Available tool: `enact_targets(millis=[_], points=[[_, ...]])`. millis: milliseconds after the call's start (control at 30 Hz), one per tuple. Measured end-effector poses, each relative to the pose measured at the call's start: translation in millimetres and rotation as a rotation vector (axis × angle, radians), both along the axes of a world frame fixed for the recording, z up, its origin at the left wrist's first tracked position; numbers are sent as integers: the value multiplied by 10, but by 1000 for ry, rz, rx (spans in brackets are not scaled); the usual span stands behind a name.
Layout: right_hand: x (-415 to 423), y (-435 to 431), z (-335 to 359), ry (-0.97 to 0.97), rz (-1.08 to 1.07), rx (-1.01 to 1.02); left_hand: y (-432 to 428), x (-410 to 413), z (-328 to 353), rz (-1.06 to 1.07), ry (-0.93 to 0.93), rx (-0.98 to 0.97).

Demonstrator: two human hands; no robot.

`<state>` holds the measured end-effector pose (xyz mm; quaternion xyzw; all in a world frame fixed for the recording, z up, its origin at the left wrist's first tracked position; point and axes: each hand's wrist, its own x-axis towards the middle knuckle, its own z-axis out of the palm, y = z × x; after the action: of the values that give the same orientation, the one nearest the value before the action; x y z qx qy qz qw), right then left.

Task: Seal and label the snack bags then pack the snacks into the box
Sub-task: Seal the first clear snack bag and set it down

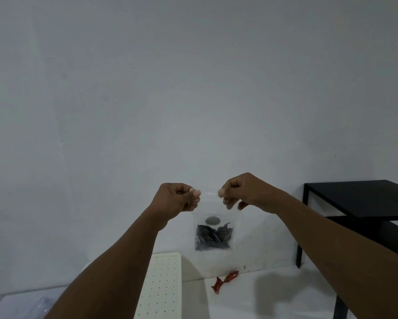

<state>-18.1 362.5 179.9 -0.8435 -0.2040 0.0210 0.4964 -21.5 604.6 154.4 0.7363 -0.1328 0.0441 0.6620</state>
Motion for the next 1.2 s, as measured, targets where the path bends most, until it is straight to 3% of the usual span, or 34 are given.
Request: enact_targets(millis=[200,400,633,767,933,1033,1200], points=[[-16,-10,-41,-104,-104,-19,-35,15,-29,93,-53,-20],[-12,146,5,-13,-119,159,-234,29,-98,315,-145,232],[-4,197,102,213,-49,229,-318,-64,-163,-56,15,216],[-5,148,109,114,-48,73,-304,-52,-216,-60,2,253],[3,151,55,-85,-120,-136,-321,-20,-273,148,-214,315],[56,154,3,-223,-174,-263,-307,-22,-240,167,-200,247],[88,132,-52,-245,-133,-364,-278,-29,-187,106,-170,226]])
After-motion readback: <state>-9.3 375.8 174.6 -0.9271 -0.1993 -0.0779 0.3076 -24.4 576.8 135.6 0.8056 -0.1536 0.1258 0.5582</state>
